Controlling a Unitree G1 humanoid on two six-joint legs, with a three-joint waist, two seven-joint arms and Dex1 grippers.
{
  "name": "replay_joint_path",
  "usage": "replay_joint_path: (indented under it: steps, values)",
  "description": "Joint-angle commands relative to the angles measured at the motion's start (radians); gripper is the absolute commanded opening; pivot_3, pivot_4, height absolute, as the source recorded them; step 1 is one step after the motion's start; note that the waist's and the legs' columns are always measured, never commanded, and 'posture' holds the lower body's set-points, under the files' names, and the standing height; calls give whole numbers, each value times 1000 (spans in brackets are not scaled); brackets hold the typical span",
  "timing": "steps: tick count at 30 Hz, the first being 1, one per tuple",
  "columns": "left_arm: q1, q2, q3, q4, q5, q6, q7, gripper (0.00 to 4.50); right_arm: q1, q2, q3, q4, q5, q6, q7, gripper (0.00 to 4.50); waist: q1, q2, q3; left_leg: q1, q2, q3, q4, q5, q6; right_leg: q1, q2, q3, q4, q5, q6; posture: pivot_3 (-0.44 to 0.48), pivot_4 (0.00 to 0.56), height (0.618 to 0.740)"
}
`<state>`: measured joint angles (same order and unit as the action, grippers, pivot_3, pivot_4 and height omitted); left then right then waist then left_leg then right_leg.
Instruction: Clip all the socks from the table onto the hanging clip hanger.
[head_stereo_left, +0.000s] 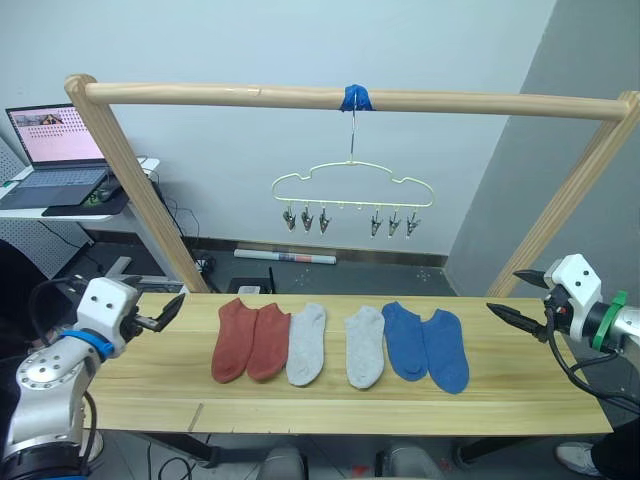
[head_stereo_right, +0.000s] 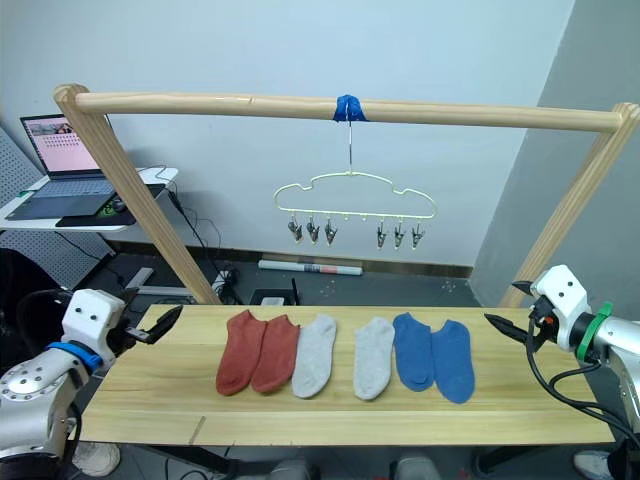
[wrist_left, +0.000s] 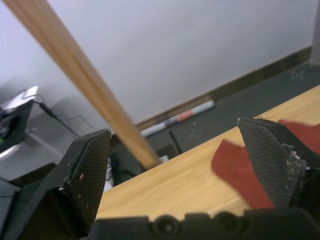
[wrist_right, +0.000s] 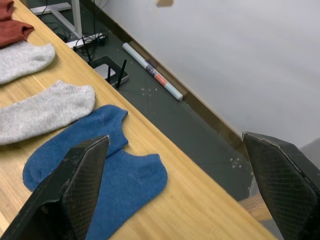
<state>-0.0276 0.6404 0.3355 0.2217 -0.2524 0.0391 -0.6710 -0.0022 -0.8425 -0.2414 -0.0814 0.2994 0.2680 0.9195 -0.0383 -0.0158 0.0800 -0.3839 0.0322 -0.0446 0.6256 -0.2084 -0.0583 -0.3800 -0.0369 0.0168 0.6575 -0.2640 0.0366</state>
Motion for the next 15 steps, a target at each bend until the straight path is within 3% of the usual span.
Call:
replay_joint_path:
  steps: [1,9,15]
  values:
    - [-77,-66,-45,-111,-40,59,45,4500,11,19,-21,-146,49,20,-15,4463,0,-1,8,0,0,0,0,0,0,0,0,0,0,0,0,-138,91,740]
    - [-155,-178,-96,-257,-67,151,119,4500,23,49,19,-484,181,204,-65,4463,-34,-7,58,-9,1,0,0,0,1,-2,2,2,1,0,1,-193,177,740]
    - [-271,-267,-123,-233,-70,156,184,4500,-81,95,106,-635,267,331,-151,4463,-50,-12,110,-15,1,-2,3,1,1,-7,3,3,4,0,3,-238,234,740]
